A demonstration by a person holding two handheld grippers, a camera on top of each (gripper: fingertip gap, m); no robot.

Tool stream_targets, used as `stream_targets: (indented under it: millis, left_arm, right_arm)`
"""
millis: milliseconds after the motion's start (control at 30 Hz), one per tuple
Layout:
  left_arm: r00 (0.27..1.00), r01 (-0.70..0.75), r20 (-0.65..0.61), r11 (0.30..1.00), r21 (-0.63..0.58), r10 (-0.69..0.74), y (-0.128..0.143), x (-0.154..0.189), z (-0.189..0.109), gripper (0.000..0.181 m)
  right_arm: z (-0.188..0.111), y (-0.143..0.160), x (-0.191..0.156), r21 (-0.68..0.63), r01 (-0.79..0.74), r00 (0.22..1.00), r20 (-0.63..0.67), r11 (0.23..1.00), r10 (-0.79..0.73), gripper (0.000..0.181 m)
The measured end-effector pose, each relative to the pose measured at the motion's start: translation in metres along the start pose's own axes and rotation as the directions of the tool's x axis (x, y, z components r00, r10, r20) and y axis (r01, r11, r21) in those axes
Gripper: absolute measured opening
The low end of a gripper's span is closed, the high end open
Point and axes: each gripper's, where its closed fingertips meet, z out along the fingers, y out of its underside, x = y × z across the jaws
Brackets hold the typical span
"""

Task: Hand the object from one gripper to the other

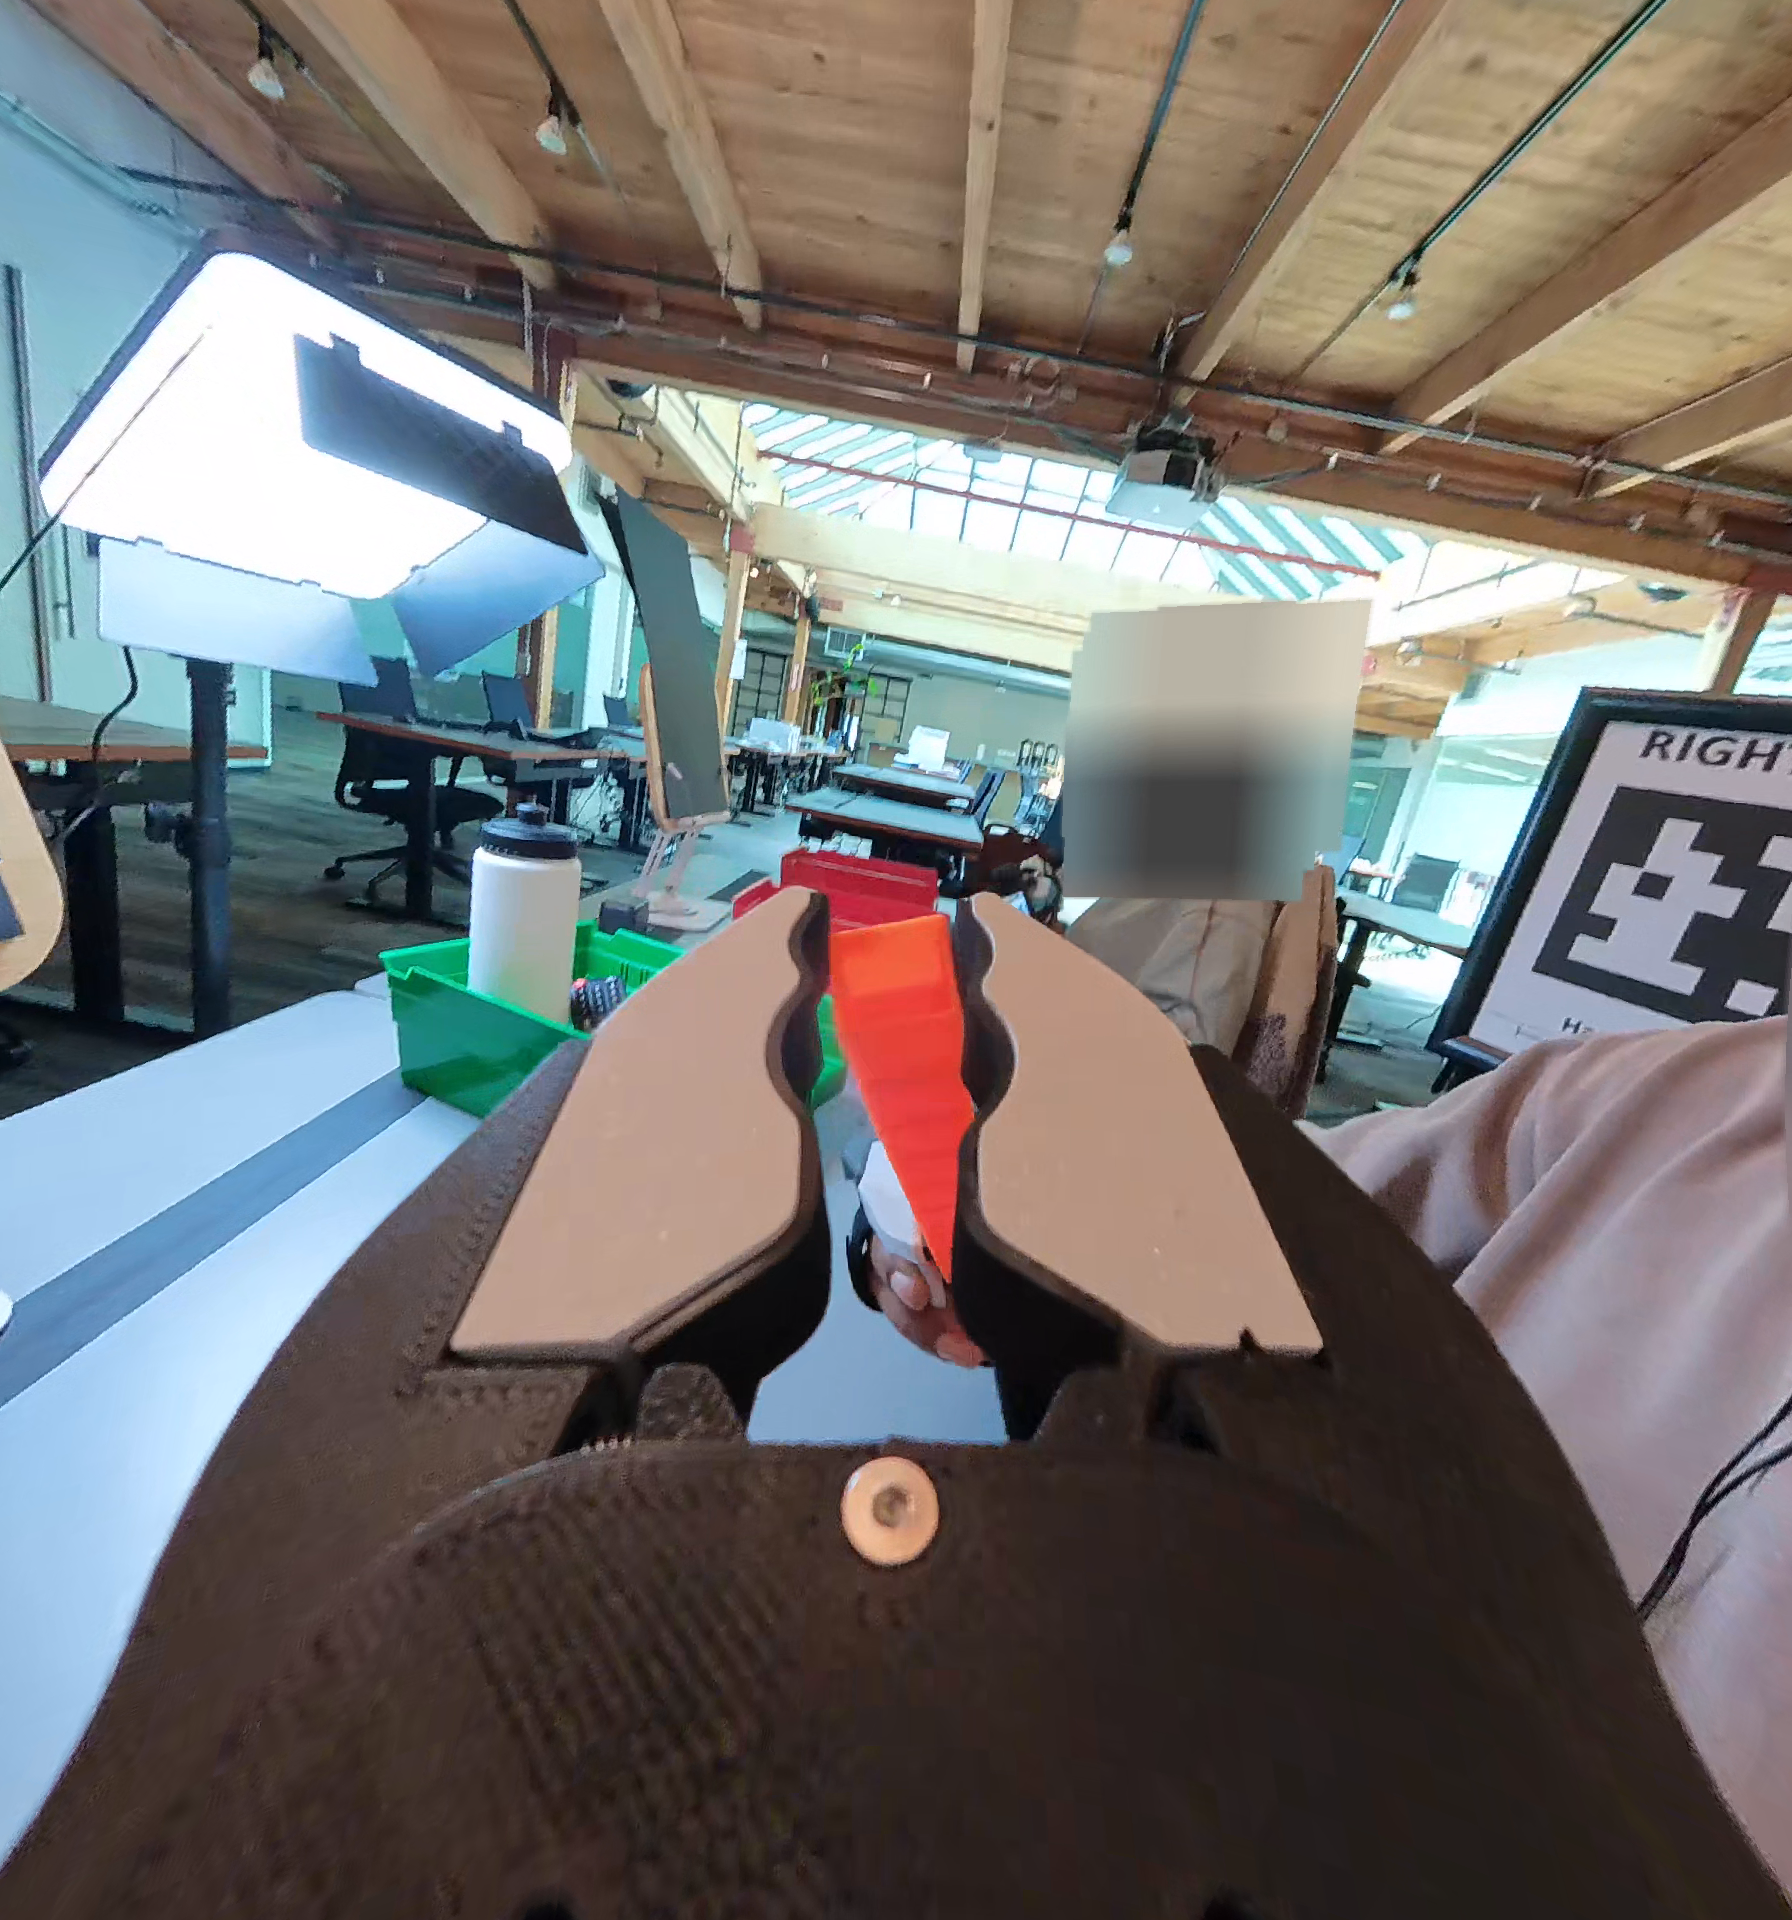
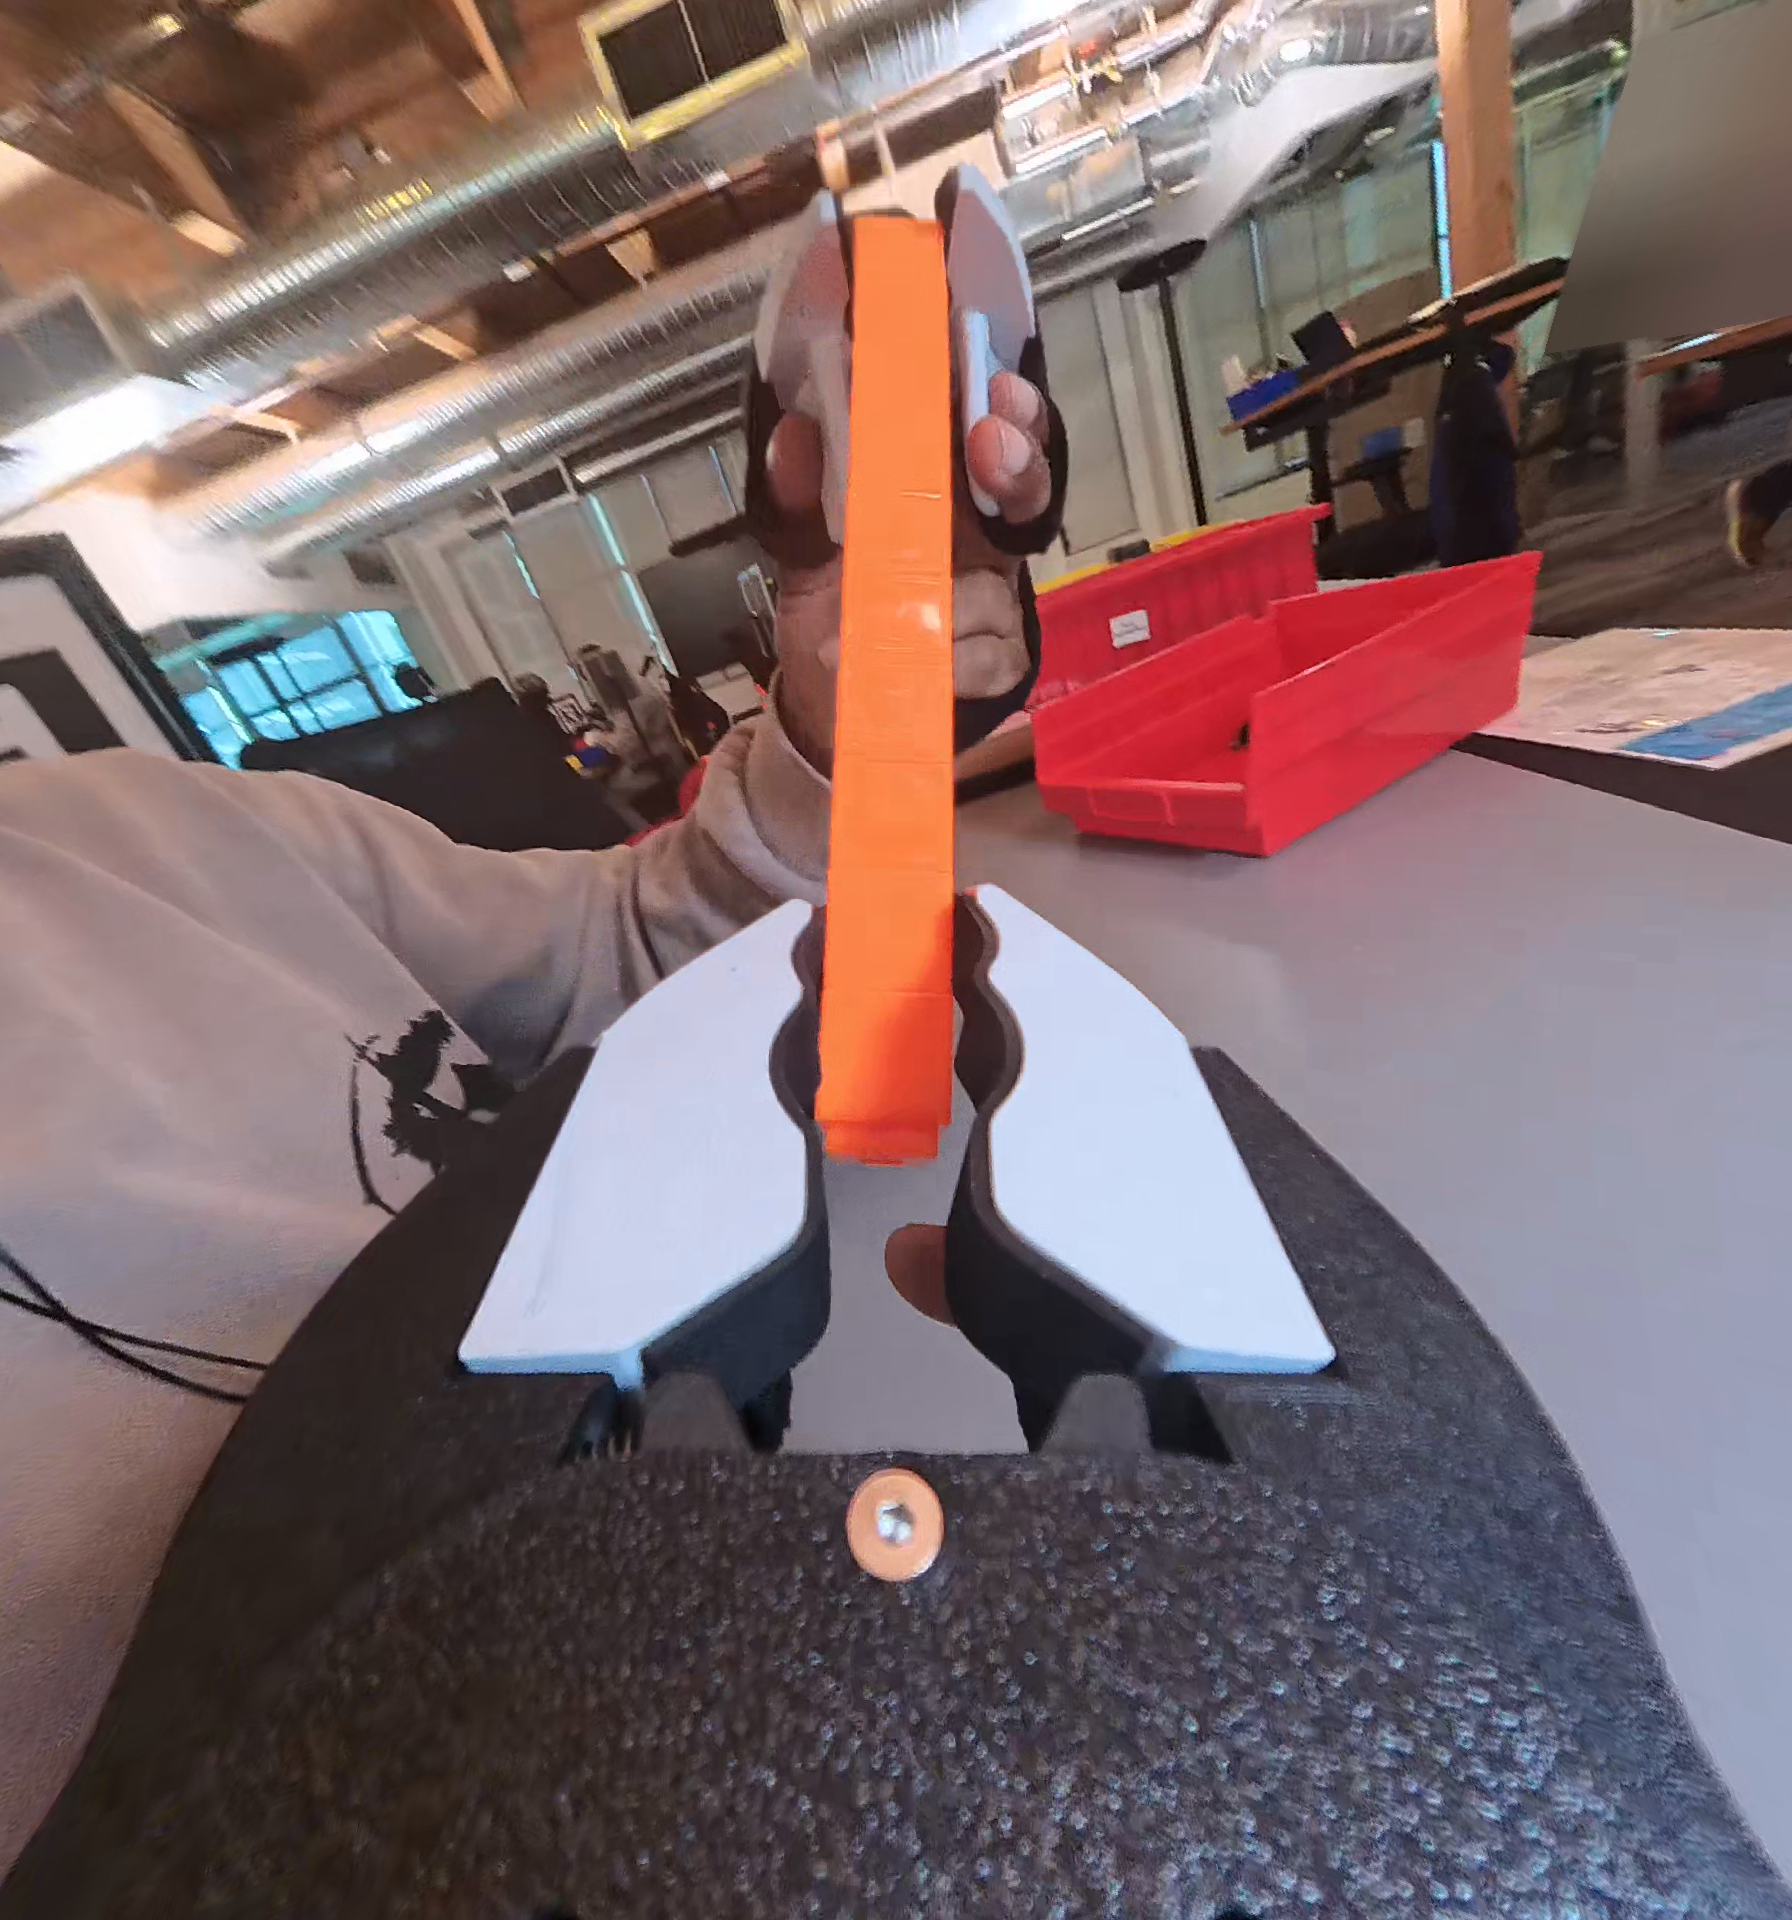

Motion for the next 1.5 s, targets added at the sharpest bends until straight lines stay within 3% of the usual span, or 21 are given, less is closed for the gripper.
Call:
stream_targets:
  millis: [267,433,500,867,1000,1133,1267,1367,1433,1500]
  left_arm:
    - [0.999,0.048,-0.004,0.999,0.008,-0.048,0.002,0.000,0.001,0.023]
    - [0.998,0.050,-0.045,0.998,-0.040,-0.052,0.010,0.009,0.009,0.023]
    - [0.998,0.046,-0.040,0.998,-0.037,-0.047,0.010,0.008,0.011,0.023]
    - [0.990,0.125,0.062,0.992,0.002,-0.125,0.009,-0.019,0.004,0.026]
    - [0.986,0.164,0.042,0.985,-0.057,-0.161,0.029,-0.018,0.012,0.030]
    - [0.982,0.187,-0.009,0.969,-0.158,-0.191,0.063,-0.006,0.028,0.032]
    - [0.987,0.138,-0.063,0.977,-0.161,-0.149,0.068,0.004,0.033,0.023]
    - [0.998,0.001,-0.069,0.991,-0.136,-0.011,0.055,0.009,0.028,0.022]
    - [0.997,-0.010,-0.083,0.994,-0.108,0.001,0.043,0.012,0.023,0.022]
    - [0.996,-0.013,-0.093,0.998,-0.064,0.007,0.031,0.013,0.017,0.022]
  right_arm:
    - [-0.001,-0.004,0.002,0.035,0.055,0.998,-0.030,0.998,-0.054,0.022]
    - [0.012,0.026,-0.005,-0.138,0.119,0.993,-0.007,0.983,-0.121,0.022]
    - [0.019,0.030,-0.010,-0.141,0.109,0.994,0.018,0.984,-0.108,0.022]
    - [0.012,0.009,-0.013,-0.031,-0.202,0.969,0.139,0.979,0.204,0.023]
    - [0.008,0.001,-0.010,0.014,-0.246,0.959,0.146,0.969,0.242,0.023]
    - [0.005,-0.005,-0.007,0.052,-0.198,0.976,0.104,0.979,0.192,0.023]
    - [0.004,-0.002,0.003,0.021,-0.010,0.998,-0.057,1.000,0.012,0.023]
    - [-0.008,-0.022,0.016,0.073,0.092,0.978,-0.193,0.993,-0.076,0.044]
    - [-0.018,-0.034,0.017,0.115,0.071,0.983,-0.179,0.991,-0.050,0.051]
    - [-0.020,-0.030,0.015,0.051,0.126,0.979,-0.167,0.991,-0.116,0.052]
